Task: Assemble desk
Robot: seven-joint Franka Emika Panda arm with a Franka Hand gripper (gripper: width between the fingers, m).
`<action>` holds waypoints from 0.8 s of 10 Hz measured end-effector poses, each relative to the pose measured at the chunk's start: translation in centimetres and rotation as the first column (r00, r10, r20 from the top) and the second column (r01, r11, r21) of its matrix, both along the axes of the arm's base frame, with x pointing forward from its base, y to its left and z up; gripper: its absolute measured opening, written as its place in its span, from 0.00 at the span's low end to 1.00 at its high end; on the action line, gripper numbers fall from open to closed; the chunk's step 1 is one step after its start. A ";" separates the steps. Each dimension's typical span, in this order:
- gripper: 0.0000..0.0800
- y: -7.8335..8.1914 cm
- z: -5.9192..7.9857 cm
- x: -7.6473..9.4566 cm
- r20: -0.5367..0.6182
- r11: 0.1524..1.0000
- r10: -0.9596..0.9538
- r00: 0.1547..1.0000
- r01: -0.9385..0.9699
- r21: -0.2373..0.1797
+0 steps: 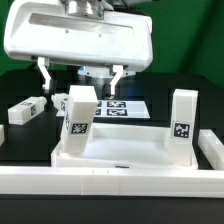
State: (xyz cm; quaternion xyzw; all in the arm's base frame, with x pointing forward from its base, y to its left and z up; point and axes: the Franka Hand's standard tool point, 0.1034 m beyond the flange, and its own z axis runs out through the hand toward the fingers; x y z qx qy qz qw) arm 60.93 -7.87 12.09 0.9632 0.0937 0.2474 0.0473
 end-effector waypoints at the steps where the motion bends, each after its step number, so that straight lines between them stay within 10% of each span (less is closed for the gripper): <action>1: 0.81 -0.1 0.6 0.0 -0.011 1.000 0.003 1.000 -0.003 0.010; 3: 0.81 0.2 3.1 0.5 -0.040 0.999 0.012 0.999 -0.010 0.052; 8: 0.81 1.7 2.2 -0.2 -0.192 0.991 -0.002 0.981 0.027 0.129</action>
Offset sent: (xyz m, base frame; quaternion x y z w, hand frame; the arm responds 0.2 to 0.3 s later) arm 0.0097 -0.0094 0.0173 0.0184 -0.0229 -0.0066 0.9995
